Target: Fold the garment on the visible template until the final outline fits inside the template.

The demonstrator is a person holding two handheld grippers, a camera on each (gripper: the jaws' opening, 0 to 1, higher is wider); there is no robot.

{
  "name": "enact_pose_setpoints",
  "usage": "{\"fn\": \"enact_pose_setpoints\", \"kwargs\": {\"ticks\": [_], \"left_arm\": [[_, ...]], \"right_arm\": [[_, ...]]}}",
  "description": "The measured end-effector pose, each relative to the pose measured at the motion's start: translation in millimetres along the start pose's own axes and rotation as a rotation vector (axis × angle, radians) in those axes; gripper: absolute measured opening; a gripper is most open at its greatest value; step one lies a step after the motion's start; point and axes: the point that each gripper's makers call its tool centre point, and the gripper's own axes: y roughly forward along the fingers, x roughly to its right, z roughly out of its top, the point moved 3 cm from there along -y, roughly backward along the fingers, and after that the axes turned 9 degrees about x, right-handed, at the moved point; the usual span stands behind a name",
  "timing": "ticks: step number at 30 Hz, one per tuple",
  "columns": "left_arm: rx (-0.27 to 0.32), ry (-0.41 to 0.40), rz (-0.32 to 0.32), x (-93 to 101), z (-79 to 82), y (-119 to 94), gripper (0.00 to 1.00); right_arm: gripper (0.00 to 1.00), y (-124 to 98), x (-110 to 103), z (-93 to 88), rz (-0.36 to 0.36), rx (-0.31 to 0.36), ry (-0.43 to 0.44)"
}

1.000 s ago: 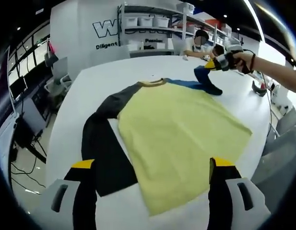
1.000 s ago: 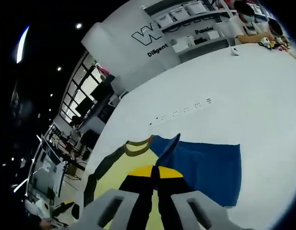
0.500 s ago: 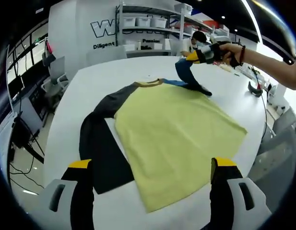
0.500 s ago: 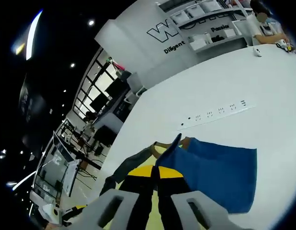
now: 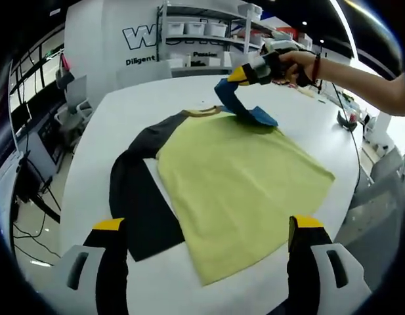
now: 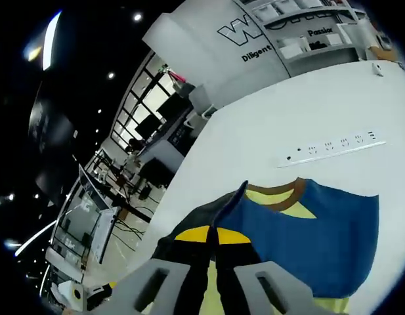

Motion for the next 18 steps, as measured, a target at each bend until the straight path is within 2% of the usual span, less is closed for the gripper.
{"fn": "enact_pose_setpoints", "kwargs": {"ticks": [3, 10, 12, 18], "left_arm": [[-0.001, 0.001, -0.001, -1.0, -0.5, 0.3, 0.99], [-0.009, 0.002, 0.006, -4.9, -2.6, 0.8, 0.99], [0.008, 0.028, 0.017, -6.6, 0.4, -0.2, 0.99], [0.018, 0.029, 0.022, -8.6, 0.6, -1.4, 0.99]], "right_arm": [[0.00, 5.7, -11.8, -11.4, 0.012, -0.013, -0.026], [0.00, 15.9, -22.8, -38.5, 0.018, -0.062, -0.059], [0.00, 18.7, -25.9, -42.5, 0.021, -0.066, -0.058], [0.00, 30.2, -46.7, -43.8, 0.069, -0.038, -0.004]]}}
